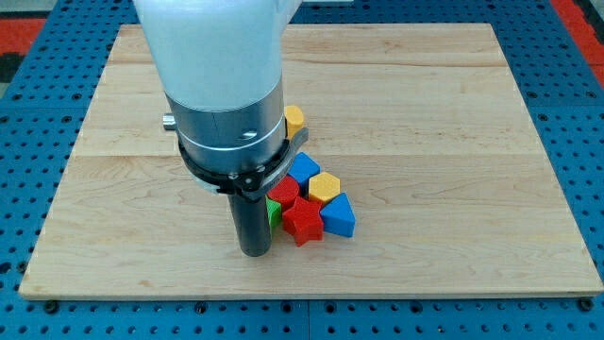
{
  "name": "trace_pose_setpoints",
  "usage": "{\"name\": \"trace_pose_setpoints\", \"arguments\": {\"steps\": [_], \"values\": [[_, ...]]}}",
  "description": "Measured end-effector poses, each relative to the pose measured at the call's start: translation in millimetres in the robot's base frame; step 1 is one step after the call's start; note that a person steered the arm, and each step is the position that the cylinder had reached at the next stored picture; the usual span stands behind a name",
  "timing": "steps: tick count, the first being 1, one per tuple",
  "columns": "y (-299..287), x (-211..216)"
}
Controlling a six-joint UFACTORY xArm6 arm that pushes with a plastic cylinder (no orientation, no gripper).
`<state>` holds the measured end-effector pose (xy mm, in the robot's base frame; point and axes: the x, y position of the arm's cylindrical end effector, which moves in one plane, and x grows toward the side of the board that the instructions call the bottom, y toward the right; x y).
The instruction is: Point your arm towards yellow heart
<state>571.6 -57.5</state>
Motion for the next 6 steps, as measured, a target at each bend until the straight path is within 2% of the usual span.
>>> {"name": "trace_pose_setpoints", "arguments": {"steps": [1, 2, 3, 5, 6], "values": [[-50, 17], [-95, -18], [-124, -91], [-49, -235], [-18, -263]]}}
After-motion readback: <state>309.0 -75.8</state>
